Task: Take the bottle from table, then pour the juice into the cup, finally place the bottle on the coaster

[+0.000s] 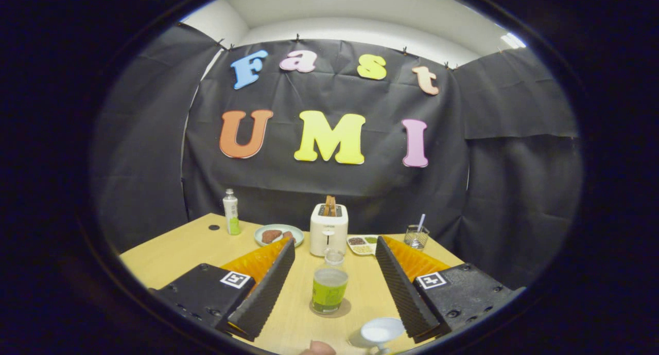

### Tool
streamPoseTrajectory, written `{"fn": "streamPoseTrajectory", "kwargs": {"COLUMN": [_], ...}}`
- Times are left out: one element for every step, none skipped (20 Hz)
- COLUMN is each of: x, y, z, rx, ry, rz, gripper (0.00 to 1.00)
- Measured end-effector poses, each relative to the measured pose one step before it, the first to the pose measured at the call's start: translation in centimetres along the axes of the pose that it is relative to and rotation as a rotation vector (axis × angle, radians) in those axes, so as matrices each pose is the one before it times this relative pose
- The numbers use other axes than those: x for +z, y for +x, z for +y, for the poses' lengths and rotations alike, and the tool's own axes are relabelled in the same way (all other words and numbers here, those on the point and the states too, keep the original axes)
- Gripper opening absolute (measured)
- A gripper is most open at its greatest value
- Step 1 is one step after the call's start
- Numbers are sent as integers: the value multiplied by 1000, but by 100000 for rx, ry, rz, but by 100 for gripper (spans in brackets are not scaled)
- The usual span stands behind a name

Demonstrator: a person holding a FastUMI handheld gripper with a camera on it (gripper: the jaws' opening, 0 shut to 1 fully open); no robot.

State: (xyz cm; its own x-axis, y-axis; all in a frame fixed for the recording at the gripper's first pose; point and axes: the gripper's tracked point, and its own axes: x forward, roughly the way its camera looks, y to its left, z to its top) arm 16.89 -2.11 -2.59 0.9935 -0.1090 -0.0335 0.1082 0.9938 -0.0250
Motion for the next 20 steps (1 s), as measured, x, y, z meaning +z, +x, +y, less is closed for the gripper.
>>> {"fn": "streamPoseTrajectory", "kwargs": {"x": [550,525,526,680,689,799,654,622,441,296,-185,-336,-551,-226,57,-137,-561,-542,-620,-420], "y": [-908,-920,-999,-1144,-1055,-1172,-1221,-1291,-1275,-1092,-979,-913,-1021,-982,-1007,-803,-731,-624,-568,-500], "z": [119,73,-233,-417,-227,-253,-333,-388,-608,-619,-609,-587,-518,-498,-666,-238,-67,-204,-262,-319], "rx": [1316,1216,-300,-632,-398,9,-230,-431,-1099,-928,-1063,-618,-139,-446,-476,930,827,387,431,-186], "ry": [2412,1639,449,338,205,-280,-520,-693,-1184,-755,-1136,-249,4,450,391,637,331,171,41,-448], "rz": [-2037,-620,-786,-1562,-1355,-1413,-1478,-1301,-1197,-350,854,2065,3049,977,-16,210,678,1219,1714,1105], "gripper": [100,100,100,100,100,100,100,100,100,100,100,100,100,100,100,100,100,100,100,100]}}
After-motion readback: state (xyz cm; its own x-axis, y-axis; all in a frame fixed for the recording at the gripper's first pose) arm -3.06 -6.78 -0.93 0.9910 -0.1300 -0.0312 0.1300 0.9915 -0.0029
